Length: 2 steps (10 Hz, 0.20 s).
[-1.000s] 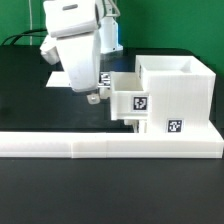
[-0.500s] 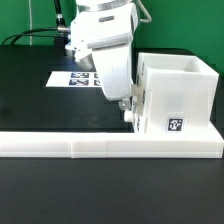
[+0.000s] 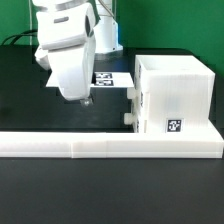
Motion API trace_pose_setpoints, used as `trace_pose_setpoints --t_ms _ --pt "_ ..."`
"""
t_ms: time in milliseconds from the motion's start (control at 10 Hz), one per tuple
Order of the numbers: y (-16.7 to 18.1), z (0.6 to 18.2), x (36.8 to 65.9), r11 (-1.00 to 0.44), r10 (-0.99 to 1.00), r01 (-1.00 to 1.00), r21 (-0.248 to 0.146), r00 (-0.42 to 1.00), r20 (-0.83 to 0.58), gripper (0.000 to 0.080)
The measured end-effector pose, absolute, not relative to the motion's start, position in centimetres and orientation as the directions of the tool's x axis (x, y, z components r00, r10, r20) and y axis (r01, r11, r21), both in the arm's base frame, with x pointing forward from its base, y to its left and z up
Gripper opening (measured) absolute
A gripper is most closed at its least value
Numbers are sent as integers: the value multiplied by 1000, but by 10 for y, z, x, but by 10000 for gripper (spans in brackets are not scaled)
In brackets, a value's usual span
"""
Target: Assemble drawer
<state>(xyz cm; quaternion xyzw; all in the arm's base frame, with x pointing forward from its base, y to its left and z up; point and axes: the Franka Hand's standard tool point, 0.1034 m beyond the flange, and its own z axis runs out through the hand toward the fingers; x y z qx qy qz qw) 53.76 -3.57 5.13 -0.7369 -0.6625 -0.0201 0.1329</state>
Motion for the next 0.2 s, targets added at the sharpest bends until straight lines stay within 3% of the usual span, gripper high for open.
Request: trace_pose_setpoints --t_ms 100,200 --pt "-37 61 540 -111 972 984 -141 137 193 649" --pt "-33 68 542 -217 960 974 -61 224 169 649"
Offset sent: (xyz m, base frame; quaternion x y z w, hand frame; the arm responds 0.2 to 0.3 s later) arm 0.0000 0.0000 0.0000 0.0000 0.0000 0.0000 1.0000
